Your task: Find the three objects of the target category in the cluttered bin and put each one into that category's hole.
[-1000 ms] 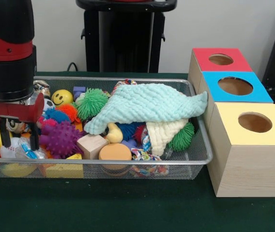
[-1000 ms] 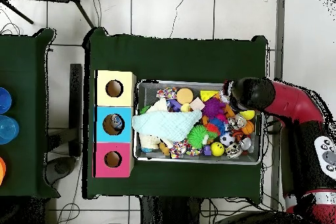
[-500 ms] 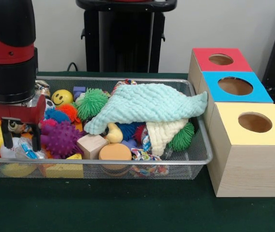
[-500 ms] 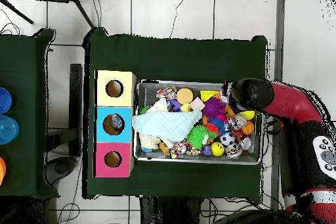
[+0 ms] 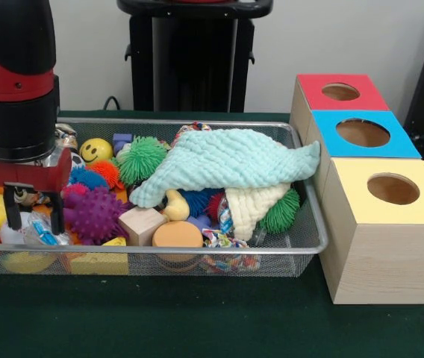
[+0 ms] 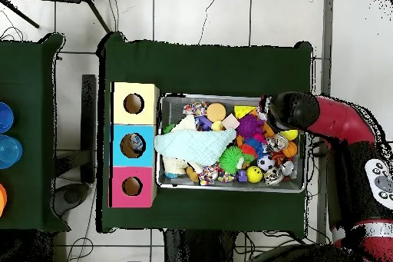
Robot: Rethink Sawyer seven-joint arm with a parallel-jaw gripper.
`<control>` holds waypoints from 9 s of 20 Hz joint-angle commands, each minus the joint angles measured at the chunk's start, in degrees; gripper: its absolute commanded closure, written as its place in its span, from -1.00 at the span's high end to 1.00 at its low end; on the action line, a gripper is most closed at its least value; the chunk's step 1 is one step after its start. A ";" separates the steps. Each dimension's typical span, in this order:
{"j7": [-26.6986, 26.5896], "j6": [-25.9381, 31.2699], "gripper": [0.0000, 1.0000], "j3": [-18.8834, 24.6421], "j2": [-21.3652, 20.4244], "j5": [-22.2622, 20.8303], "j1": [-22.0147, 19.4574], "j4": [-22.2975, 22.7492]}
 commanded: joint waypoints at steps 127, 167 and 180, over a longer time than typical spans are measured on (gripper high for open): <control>-4.53 2.10 -1.00 2.14 -4.49 -0.88 -1.13 7.02; -3.73 -0.60 1.00 3.74 -4.17 -0.12 -1.58 7.66; -6.03 9.90 1.00 3.90 -15.62 4.51 -1.76 17.21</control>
